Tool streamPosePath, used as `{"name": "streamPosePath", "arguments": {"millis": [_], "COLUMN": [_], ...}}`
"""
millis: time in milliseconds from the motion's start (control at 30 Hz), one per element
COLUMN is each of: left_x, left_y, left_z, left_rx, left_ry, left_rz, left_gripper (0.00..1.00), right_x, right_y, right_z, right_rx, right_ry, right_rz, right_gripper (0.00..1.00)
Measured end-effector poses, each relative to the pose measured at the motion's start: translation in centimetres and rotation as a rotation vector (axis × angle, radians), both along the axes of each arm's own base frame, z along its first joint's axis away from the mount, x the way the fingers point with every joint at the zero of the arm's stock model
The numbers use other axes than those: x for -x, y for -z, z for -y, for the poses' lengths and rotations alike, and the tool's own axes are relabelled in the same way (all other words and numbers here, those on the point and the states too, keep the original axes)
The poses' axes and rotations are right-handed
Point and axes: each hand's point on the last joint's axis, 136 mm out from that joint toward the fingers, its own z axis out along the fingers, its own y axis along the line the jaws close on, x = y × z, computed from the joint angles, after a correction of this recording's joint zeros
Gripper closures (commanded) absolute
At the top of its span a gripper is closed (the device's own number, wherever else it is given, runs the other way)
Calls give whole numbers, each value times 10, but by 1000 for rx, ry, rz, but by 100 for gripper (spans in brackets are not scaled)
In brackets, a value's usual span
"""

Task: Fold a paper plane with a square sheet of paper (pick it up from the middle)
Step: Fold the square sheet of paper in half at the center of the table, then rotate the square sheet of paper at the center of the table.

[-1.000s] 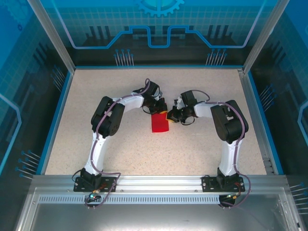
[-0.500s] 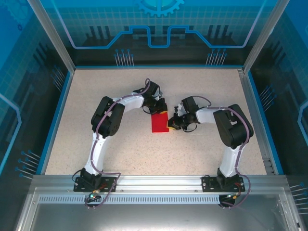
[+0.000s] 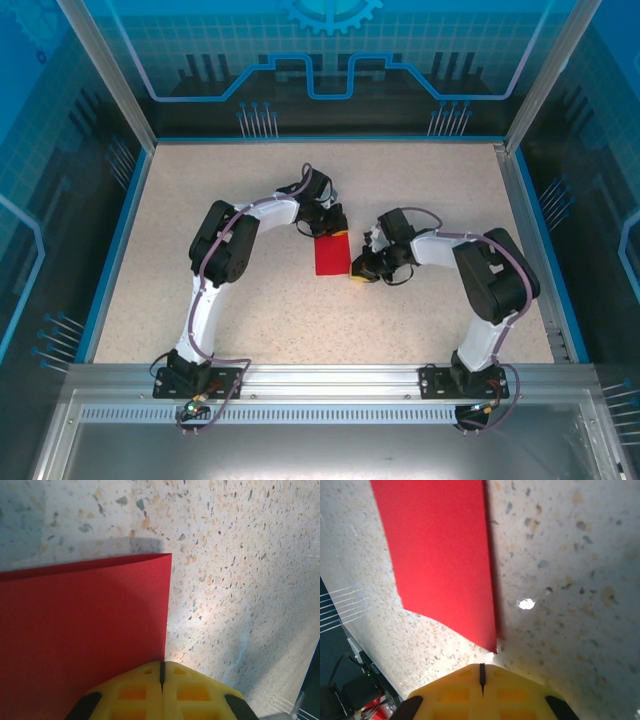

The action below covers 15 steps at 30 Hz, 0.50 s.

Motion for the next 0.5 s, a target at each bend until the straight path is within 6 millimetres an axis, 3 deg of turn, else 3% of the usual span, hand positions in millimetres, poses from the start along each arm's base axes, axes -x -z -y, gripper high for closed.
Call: {"name": "streamPosePath", "arguments": {"millis": [133, 267, 400, 500], "left_x": [1, 0, 2, 6], "left_y": [-7, -33, -59, -55], "left_z": [-4, -22, -67, -98], "left_rx": [-13, -36, -54, -79], "left_ry": [-4, -73, -206, -287], "left_rz": [3, 30, 58, 42], "left_gripper": [75, 72, 73, 75], "right_x": [-32, -76, -119, -140], "right_y": [-40, -70, -69, -52], "right_z": [0, -8, -23, -40], "right_rx": [3, 30, 96, 145], "right_ry": [21, 24, 9, -14], "right_rz": [136, 264, 321, 326], "right_gripper": [95, 96, 97, 97]}}
